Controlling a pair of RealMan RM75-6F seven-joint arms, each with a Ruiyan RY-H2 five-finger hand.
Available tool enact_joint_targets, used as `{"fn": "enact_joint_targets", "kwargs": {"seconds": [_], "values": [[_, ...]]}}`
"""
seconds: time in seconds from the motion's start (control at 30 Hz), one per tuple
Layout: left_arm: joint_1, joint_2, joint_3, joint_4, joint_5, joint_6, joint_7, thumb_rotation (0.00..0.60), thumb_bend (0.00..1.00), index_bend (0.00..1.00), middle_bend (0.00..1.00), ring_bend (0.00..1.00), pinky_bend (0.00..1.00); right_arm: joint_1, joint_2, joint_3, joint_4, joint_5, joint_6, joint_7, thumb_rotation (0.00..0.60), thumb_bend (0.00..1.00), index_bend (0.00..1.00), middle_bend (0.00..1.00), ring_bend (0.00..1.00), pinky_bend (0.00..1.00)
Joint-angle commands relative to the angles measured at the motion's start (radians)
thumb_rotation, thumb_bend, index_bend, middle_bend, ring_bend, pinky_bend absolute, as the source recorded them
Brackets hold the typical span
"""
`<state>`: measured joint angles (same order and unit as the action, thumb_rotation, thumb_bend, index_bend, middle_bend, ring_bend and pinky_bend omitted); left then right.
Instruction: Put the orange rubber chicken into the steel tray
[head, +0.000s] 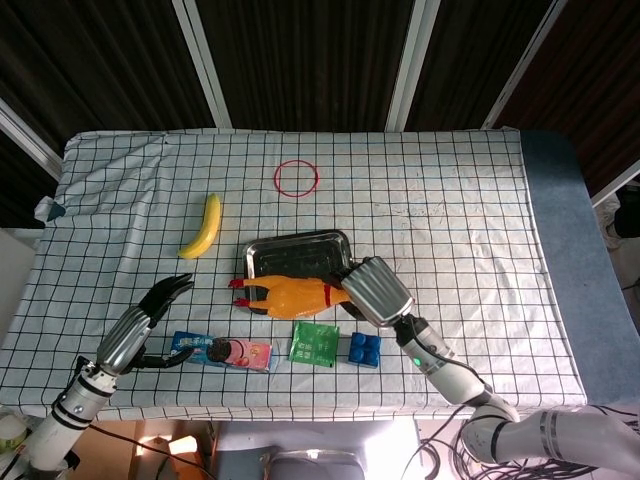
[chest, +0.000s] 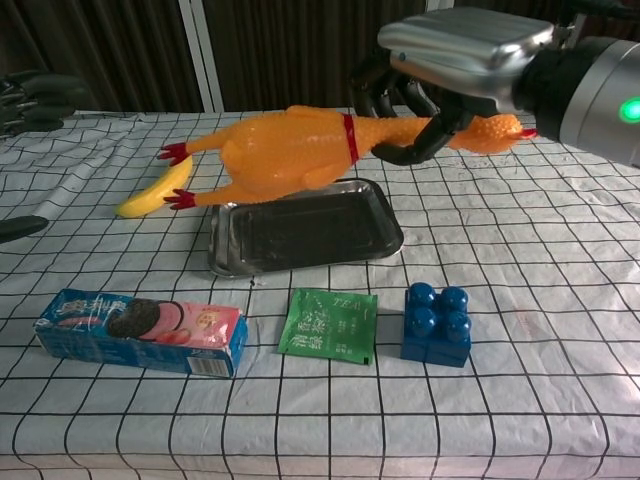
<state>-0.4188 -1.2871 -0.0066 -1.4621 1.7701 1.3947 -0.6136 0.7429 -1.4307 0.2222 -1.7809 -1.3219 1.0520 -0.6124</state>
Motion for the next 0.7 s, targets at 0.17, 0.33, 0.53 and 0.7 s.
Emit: {"fn": "enact_joint_targets", "kwargs": {"seconds": [0.17,0.33,0.53,0.7], "values": [[-0.037,-0.038,-0.025,0.006,-0.065,-0.053,-0.031,0.6,0.24,0.0,0.0,0.0,0.03,0.075,-0.08,0.031,-0.009,0.108,-0.032,-0.117,0.6,0.55,0.95,0.74,0.7,0.74],[-0.061,-0.046,-0.02,-0.008,-0.076,-0.092,-0.047,0.6,0.23,0.0,0.0,0.0,0.09,0.109,-0.122,0.05,0.003,0.158,-0.021,-0.156,0.6,0.55,0.95,0.74,0.7,0.74],[-0.087,-0.049,-0.01,-0.027,-0.087,-0.136,-0.05,0.6,0.23,0.0,0.0,0.0,0.12,0.143,-0.164,0.068,0.012,0.21,0.001,-0.19,0.6,0.55,0.96,0.74,0.7,0.74],[-0.099,-0.078,-0.033,-0.031,-0.133,-0.154,-0.036,0.6,0.23,0.0,0.02,0.01,0.28,0.16,-0.182,0.066,0.016,0.233,0.013,-0.195,0.6,0.55,0.96,0.74,0.7,0.74]]}}
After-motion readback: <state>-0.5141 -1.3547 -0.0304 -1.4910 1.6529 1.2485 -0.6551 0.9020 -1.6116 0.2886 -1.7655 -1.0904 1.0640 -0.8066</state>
